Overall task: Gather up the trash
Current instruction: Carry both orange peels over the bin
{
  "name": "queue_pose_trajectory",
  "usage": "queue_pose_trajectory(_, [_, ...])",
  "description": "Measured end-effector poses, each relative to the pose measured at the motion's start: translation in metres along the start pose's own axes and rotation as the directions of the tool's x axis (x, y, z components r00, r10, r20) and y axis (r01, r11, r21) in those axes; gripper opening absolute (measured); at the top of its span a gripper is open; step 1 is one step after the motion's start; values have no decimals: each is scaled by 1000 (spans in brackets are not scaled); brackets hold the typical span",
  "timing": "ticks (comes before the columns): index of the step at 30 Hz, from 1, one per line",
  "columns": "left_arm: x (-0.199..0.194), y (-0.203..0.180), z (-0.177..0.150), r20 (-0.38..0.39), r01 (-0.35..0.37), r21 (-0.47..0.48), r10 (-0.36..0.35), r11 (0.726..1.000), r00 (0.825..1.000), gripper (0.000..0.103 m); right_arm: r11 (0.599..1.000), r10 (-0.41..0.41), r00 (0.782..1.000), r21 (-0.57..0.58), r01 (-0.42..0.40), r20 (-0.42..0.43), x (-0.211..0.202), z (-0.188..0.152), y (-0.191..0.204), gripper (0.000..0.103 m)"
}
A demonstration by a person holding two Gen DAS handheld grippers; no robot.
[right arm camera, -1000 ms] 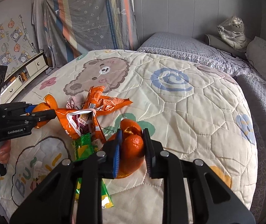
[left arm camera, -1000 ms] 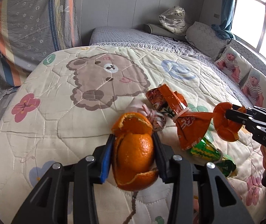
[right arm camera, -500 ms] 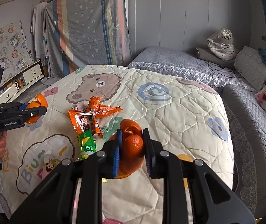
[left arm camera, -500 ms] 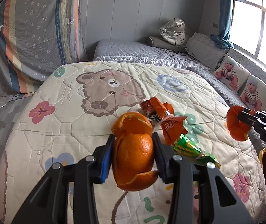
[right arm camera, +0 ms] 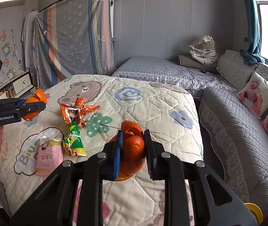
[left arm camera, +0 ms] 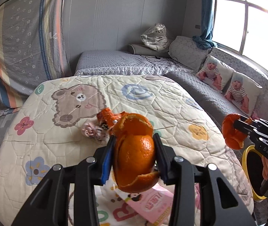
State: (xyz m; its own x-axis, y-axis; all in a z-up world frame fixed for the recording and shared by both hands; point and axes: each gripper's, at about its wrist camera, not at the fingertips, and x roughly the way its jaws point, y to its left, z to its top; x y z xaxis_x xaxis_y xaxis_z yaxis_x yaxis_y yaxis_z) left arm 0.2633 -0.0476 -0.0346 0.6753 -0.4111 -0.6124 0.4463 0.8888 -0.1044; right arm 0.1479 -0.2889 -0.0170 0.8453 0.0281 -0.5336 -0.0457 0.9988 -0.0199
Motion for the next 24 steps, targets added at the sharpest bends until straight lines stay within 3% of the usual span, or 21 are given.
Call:
queue_pose_trajectory(11, [6,-92,-1,5,99,98,-100,990,995,38,990,-102,995,97,100,8,-45,-34,-54,21])
queue_pose_trajectory(24, [19,-205,-18,-57,278,191,-273,941,960,38,942,-253,967,222,252,-26,-99,-87,-117,21])
